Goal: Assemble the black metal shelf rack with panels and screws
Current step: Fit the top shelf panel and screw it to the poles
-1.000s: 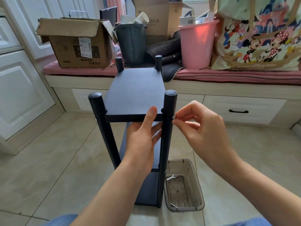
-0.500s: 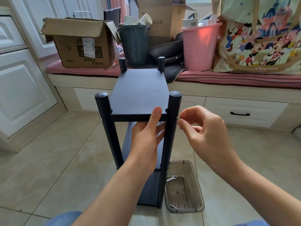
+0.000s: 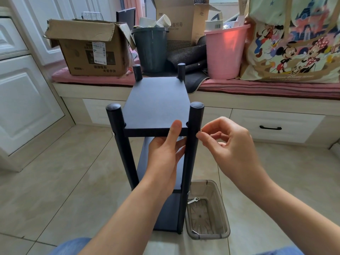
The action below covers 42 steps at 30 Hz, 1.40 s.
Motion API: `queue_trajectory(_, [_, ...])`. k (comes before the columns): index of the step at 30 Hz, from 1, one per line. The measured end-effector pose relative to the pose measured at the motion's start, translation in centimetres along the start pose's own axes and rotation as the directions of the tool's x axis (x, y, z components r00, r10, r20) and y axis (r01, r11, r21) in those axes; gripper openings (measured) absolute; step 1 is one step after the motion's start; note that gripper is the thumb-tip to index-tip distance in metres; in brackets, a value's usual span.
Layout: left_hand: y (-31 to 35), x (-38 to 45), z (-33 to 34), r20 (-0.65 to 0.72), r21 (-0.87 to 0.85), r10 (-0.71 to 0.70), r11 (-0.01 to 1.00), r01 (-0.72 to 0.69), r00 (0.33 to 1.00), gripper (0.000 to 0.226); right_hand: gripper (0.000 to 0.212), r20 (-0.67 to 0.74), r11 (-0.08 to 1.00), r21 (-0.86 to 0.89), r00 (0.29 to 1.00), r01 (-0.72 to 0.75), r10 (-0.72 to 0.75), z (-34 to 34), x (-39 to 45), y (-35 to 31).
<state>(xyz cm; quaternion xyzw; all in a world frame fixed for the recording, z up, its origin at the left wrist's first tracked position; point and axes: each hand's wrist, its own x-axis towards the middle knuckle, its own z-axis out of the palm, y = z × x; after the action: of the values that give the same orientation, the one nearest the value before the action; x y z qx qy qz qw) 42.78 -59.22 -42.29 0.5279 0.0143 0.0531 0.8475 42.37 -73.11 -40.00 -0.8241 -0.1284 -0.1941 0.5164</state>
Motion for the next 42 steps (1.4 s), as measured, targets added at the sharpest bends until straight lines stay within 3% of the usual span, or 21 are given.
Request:
queue_trajectory(8, [-0.2, 0.0, 0.1, -0.03, -0.009, 0.021, 1.0, -0.022, 0.999, 0.028, 0.01, 0.005, 0.986, 0.133, 0.995, -0.096, 0.096, -0.4, 0.3, -0.2])
queue_trajectory(14, [-0.2, 0.0, 0.2, -0.039, -0.013, 0.03, 0.999, -0.03, 0.999, 0.039, 0.008, -0.016, 0.996, 0.079, 0.999, -0.046, 0.048, -0.4, 0.1, -0.5])
queue_trajectory(19, [-0.1, 0.0, 0.0, -0.009, -0.002, 0.031, 1.0, -0.032, 0.999, 0.024, 0.009, -0.013, 0.988, 0.143, 0.998, -0.063, 0.066, -0.7, 0.1, -0.5])
queue_trajectory(26, [-0.2, 0.0, 0.0, -0.038, -0.015, 0.041, 0.999, -0.042, 0.998, 0.051, 0.004, 0.009, 0.982, 0.159, 0.995, -0.102, 0.102, -0.5, 0.3, -0.2])
queue_trajectory(34, [0.0, -0.1, 0.1, -0.048, 0.009, 0.034, 0.999, -0.033, 0.998, 0.04, 0.014, 0.048, 0.962, 0.209, 0.985, -0.175, 0.168, -0.2, 0.6, 0.2])
queue_trajectory(37, [0.2, -0.2, -0.1, -0.067, 0.003, 0.04, 0.999, -0.04, 0.997, 0.052, 0.025, 0.108, 0.947, 0.248, 0.978, -0.201, 0.179, -0.1, 0.8, 0.5])
queue_trajectory(42, [0.9, -0.4, -1.3, -0.075, 0.023, 0.017, 1.0, -0.016, 0.997, 0.053, 0.048, 0.381, 0.871, 0.408, 0.918, -0.275, 0.111, 0.5, 1.4, 0.6])
